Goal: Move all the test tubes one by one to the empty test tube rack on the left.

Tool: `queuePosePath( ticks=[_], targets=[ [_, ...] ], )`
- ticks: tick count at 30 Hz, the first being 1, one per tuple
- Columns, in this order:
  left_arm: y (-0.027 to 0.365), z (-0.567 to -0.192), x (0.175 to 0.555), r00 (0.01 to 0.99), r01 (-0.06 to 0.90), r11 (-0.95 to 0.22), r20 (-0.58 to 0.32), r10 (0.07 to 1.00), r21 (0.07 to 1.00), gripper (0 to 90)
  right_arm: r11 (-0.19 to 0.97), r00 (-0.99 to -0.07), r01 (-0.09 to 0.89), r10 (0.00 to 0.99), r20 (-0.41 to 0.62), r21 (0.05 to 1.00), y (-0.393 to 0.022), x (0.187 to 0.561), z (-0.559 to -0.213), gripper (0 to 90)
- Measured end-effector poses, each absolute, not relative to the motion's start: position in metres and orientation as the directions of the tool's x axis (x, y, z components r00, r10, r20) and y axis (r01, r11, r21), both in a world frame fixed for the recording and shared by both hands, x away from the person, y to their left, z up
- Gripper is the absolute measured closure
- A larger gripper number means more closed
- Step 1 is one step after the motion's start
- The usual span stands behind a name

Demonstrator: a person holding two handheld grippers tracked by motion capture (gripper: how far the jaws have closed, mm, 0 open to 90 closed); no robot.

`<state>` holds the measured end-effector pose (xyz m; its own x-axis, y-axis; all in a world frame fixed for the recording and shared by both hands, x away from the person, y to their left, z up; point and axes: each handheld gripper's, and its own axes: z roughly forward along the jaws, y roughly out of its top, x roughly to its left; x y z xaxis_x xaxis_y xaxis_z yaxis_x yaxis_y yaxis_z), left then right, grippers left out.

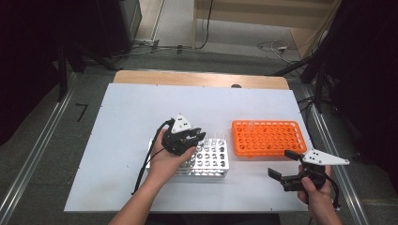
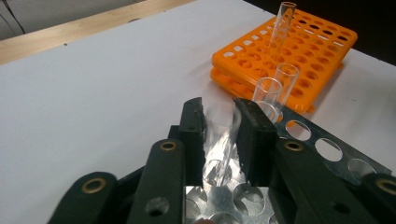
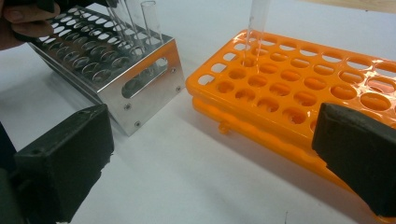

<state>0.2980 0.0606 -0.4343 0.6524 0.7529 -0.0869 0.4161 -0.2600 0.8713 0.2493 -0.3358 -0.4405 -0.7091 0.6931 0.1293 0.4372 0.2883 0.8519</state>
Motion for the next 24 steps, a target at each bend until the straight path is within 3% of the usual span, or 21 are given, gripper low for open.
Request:
queuePosePath(
  ticks=[15, 24],
  targets=[
    [0.090, -0.422, 0.275, 0.665, 0.378, -0.116, -0.182, 0.725, 0.918, 17.1, 0.296, -0.712, 0.433, 0.691, 0.122, 0.852, -0.327, 0.251, -0.442, 0.0],
    [0.115, -0.415, 0.238, 0.683, 0.348, -0.086, -0.190, 0.705, 0.934, 3.7, 0.296, -0.716, 0.430, 0.687, 0.122, 0.853, -0.319, 0.253, -0.440, 0.0]
  ],
)
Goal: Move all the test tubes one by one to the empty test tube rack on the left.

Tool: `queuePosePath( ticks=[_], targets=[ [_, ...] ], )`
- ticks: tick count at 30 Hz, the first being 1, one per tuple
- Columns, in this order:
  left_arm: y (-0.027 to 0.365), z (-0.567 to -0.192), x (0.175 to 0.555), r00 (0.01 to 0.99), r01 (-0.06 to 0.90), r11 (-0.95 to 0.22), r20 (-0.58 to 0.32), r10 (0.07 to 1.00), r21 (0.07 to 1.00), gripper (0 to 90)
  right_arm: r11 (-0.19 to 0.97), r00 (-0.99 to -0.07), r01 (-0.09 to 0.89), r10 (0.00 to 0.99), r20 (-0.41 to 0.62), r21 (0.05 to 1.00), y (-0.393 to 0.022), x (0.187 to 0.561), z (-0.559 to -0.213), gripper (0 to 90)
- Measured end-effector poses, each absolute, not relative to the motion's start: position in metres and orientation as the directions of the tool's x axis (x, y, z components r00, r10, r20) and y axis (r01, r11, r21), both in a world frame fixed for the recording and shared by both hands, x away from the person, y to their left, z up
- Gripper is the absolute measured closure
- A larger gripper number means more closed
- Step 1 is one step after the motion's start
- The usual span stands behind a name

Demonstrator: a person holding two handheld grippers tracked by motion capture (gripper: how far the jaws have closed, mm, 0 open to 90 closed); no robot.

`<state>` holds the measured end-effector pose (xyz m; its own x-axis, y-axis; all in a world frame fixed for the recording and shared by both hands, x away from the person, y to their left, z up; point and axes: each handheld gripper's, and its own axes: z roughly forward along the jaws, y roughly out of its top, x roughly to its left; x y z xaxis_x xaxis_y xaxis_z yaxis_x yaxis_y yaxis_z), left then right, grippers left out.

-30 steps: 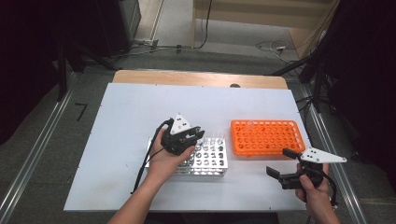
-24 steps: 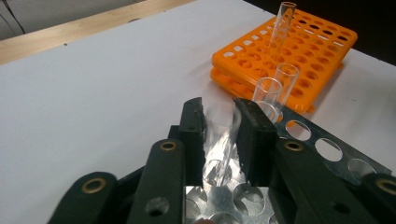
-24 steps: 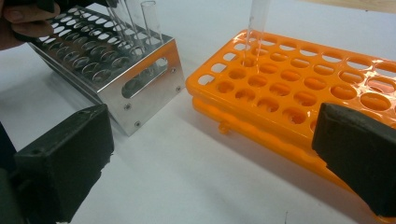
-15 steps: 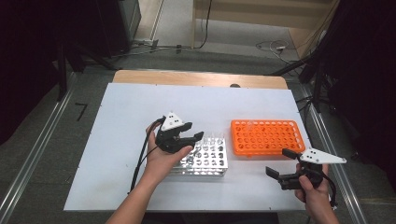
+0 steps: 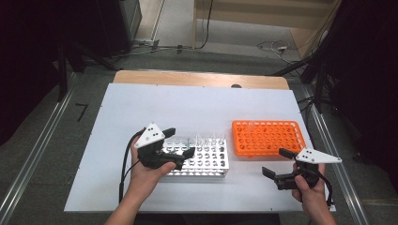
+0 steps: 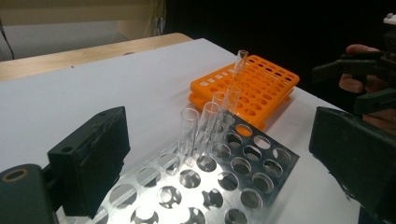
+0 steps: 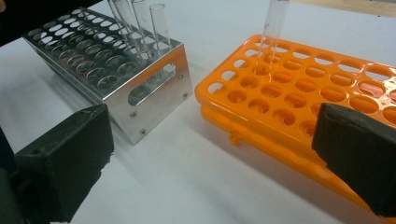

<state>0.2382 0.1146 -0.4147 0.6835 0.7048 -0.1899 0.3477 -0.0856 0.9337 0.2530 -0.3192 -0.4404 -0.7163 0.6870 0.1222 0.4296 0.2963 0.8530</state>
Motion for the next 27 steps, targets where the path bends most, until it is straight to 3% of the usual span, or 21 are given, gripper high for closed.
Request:
queuePosePath(
  ticks=[5, 27],
  targets=[
    [0.132, -0.419, 0.224, 0.677, 0.346, -0.072, -0.196, 0.710, 0.935, 0.0, 0.296, -0.721, 0.425, 0.682, 0.123, 0.855, -0.315, 0.257, -0.438, 0.0],
    [0.173, -0.436, 0.200, 0.635, 0.351, -0.031, -0.214, 0.742, 0.936, 0.0, 0.267, -0.714, 0.440, 0.683, 0.153, 0.858, -0.297, 0.298, -0.427, 2.2]
  ],
)
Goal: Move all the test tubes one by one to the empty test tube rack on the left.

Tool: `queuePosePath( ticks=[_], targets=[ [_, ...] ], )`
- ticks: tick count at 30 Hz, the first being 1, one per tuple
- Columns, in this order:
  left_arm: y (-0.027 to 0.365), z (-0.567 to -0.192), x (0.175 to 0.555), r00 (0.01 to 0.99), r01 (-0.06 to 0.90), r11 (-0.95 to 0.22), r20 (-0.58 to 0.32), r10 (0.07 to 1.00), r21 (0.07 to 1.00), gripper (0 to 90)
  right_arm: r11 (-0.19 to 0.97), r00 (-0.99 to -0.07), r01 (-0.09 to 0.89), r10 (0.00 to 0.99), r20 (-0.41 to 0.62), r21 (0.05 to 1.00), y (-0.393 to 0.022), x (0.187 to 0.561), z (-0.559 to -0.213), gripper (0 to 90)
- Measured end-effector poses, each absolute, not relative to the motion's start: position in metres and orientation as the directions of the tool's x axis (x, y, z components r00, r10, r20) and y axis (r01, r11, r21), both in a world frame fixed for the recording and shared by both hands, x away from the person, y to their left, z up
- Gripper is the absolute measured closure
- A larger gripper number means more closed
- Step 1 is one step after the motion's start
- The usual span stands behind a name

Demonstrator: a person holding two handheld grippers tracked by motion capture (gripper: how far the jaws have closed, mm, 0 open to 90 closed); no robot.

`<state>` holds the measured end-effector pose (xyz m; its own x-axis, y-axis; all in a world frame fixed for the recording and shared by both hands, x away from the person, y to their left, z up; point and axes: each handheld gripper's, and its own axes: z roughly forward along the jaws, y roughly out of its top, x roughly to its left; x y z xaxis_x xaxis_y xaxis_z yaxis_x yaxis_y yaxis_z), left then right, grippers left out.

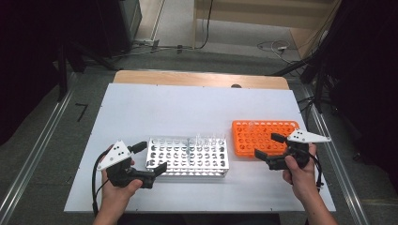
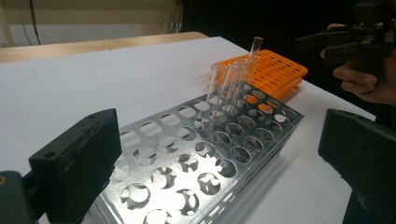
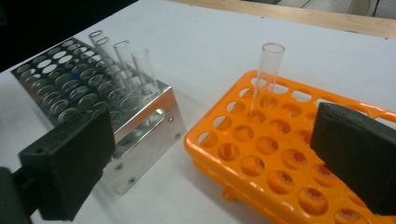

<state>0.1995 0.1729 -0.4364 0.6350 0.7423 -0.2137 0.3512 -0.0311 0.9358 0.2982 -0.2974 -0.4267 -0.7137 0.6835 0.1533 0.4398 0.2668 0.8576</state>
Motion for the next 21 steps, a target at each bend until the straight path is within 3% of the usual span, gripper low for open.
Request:
queuePosePath(
  ticks=[5, 11, 21],
  targets=[
    [0.177, -0.438, 0.199, 0.626, 0.355, -0.026, -0.217, 0.749, 0.935, 0.0, 0.261, -0.697, 0.453, 0.700, 0.156, 0.852, -0.290, 0.316, -0.428, 5.9],
    [0.179, -0.440, 0.200, 0.619, 0.358, -0.030, -0.213, 0.756, 0.933, 0.0, 0.232, -0.622, 0.514, 0.764, 0.172, 0.826, -0.281, 0.338, -0.432, 27.5],
    [0.178, -0.441, 0.200, 0.619, 0.364, -0.029, -0.219, 0.754, 0.931, 0.0, 0.226, -0.575, 0.577, 0.795, 0.194, 0.785, -0.268, 0.361, -0.452, 48.8]
  ],
)
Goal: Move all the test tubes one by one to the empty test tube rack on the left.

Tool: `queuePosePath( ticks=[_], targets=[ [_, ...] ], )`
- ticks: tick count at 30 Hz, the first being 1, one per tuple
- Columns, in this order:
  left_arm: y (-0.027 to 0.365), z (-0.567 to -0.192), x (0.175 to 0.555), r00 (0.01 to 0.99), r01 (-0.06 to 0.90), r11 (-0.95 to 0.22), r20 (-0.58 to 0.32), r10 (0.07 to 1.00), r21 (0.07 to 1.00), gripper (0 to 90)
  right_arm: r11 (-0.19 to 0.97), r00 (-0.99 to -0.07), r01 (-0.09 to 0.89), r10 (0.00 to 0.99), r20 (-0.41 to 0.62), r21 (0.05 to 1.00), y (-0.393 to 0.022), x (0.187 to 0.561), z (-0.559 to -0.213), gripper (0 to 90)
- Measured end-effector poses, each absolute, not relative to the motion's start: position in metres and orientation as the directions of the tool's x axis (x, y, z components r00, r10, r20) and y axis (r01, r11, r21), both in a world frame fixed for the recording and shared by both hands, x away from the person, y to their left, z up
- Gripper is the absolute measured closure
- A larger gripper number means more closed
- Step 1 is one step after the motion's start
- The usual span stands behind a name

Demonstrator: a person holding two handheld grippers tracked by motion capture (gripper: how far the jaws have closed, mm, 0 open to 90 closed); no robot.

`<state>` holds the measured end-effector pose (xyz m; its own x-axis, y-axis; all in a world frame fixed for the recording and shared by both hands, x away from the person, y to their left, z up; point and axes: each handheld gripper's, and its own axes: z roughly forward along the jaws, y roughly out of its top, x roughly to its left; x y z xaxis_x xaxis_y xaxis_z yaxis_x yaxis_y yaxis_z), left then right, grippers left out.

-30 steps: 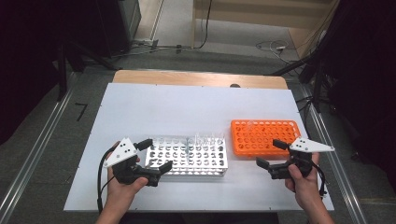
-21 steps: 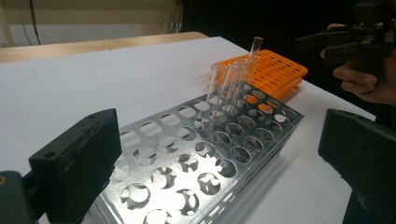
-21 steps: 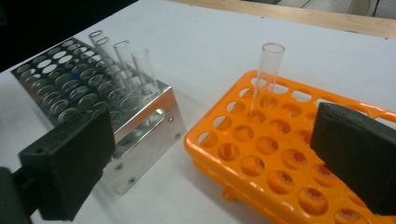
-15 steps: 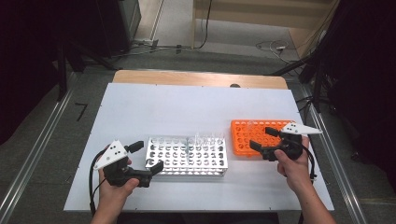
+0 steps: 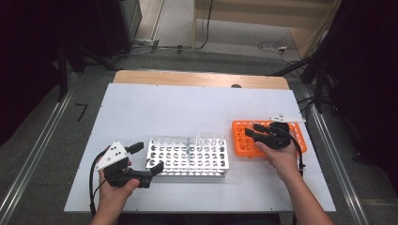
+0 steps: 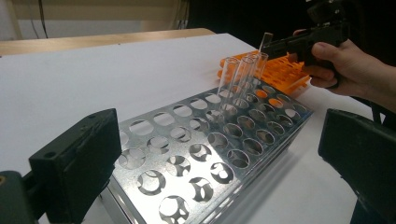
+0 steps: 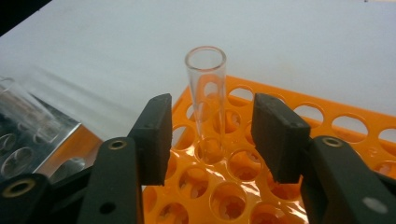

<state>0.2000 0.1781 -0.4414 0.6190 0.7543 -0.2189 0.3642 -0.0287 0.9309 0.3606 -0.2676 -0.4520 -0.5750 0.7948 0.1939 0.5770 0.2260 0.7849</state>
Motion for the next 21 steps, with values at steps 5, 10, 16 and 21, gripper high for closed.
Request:
queuePosePath(
  ticks=[5, 10, 16, 21],
  targets=[
    [0.178, -0.442, 0.201, 0.622, 0.363, -0.033, -0.217, 0.752, 0.931, 0.0, 0.238, -0.567, 0.588, 0.803, 0.183, 0.773, -0.263, 0.363, -0.458, 55.5],
    [0.177, -0.442, 0.200, 0.618, 0.366, -0.028, -0.220, 0.755, 0.930, 0.0, 0.252, -0.568, 0.581, 0.806, 0.164, 0.774, -0.259, 0.362, -0.464, 61.8],
    [0.175, -0.443, 0.200, 0.621, 0.369, -0.037, -0.217, 0.753, 0.929, 0.0, 0.243, -0.564, 0.560, 0.812, 0.149, 0.792, -0.258, 0.358, -0.468, 72.0],
    [0.173, -0.443, 0.201, 0.625, 0.370, -0.039, -0.217, 0.750, 0.928, 0.0, 0.249, -0.562, 0.547, 0.817, 0.130, 0.799, -0.257, 0.357, -0.469, 73.7]
  ],
)
